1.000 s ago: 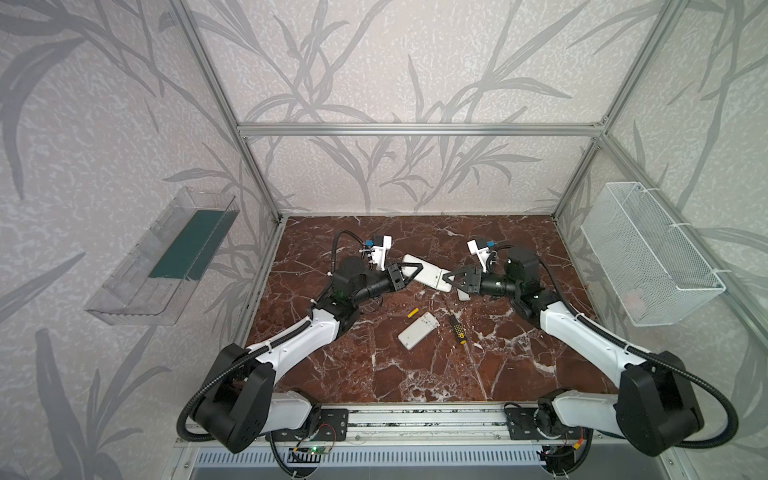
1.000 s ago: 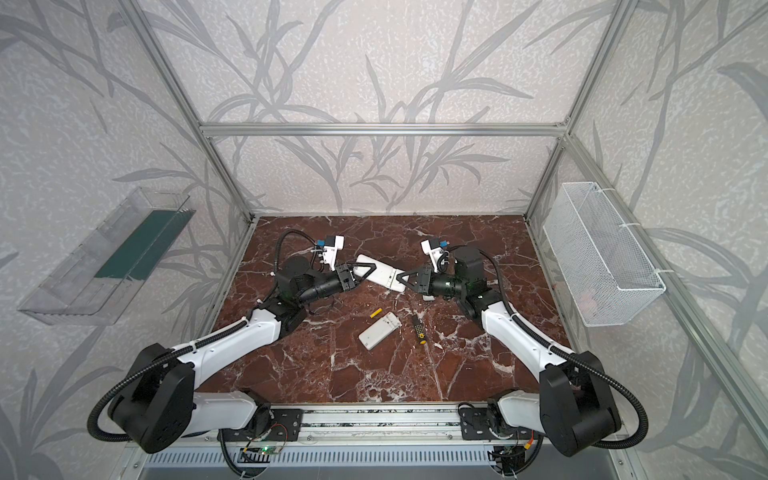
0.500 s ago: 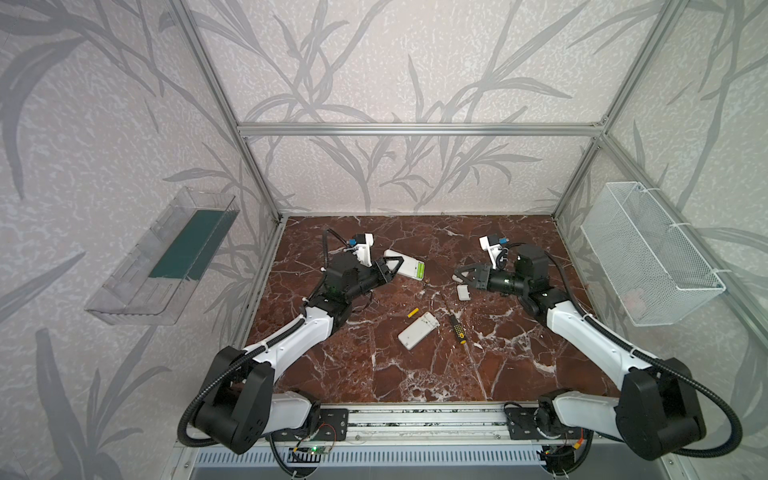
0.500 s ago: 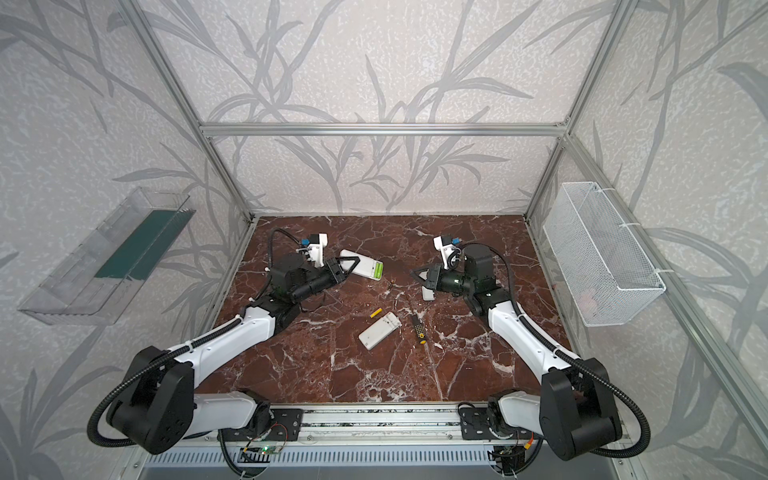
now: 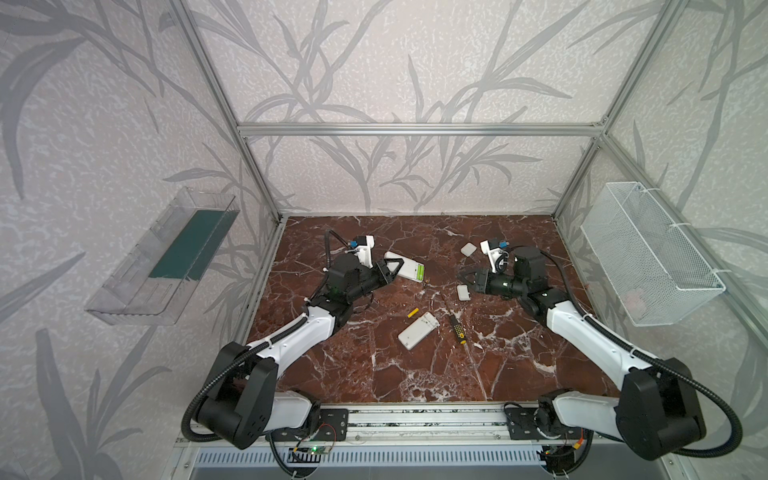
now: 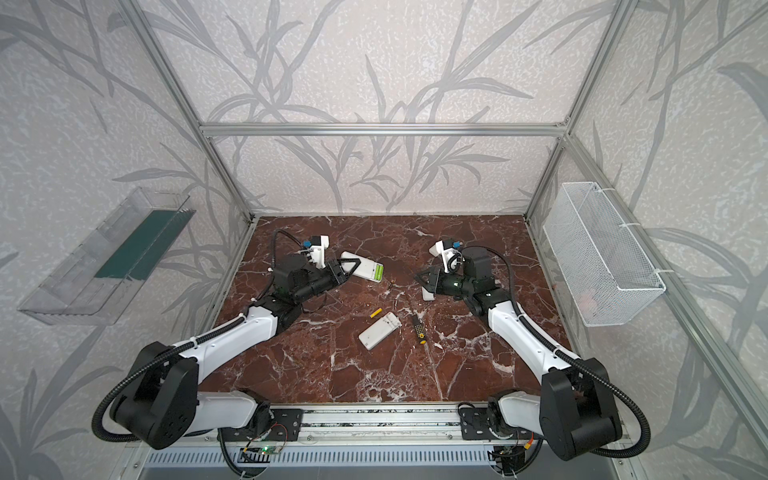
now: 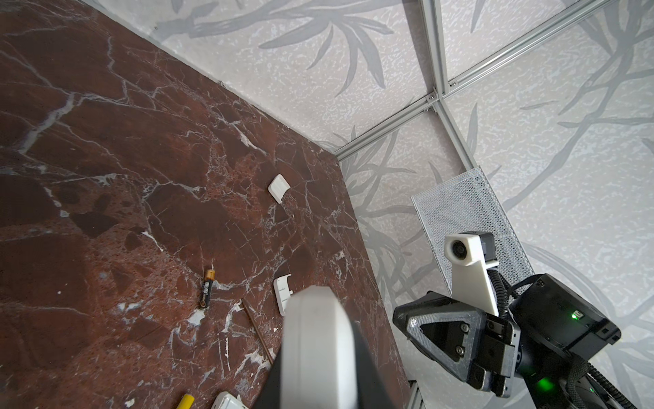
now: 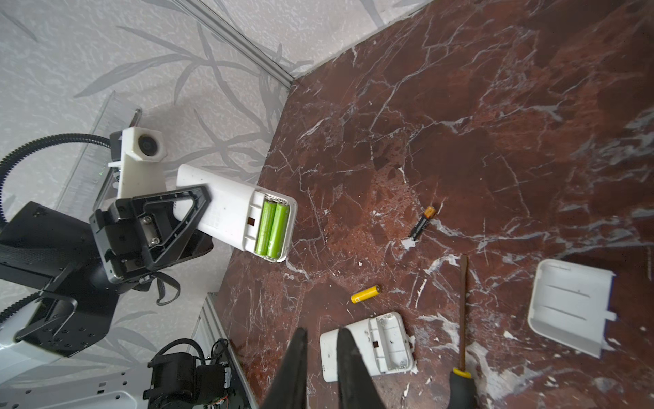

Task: Unload the batteries from the remote control

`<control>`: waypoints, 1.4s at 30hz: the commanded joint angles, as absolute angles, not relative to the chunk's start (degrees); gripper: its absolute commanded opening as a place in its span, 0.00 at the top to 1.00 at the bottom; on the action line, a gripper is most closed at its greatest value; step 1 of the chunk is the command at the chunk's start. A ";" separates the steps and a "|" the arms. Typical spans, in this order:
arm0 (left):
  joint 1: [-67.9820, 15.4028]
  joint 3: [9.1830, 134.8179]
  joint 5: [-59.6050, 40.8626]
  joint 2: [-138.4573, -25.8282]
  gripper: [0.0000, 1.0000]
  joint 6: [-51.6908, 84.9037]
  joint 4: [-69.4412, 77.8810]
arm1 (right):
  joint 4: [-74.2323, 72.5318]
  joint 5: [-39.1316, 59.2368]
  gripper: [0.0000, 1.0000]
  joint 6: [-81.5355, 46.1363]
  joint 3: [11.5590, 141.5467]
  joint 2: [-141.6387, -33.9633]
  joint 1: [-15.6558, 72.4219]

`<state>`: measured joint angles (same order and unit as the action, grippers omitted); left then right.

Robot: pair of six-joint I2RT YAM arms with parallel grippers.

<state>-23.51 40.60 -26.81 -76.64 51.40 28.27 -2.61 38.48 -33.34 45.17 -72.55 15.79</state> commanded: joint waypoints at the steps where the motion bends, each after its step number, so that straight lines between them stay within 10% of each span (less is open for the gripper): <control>1: -23.64 39.90 -26.56 -75.99 1.00 51.15 30.32 | 0.11 36.58 0.81 -30.55 46.74 -70.69 15.87; 25: -23.77 40.00 -36.86 -81.82 1.00 49.04 30.48 | 2.73 25.78 0.33 3.25 51.95 -74.98 32.41; 42: -25.31 39.51 -42.38 -83.84 1.00 49.74 32.48 | 2.08 17.89 0.23 13.30 58.26 -85.58 39.64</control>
<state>-25.06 39.57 -39.64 -83.92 49.17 28.71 3.03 21.56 10.81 56.53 -85.17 39.18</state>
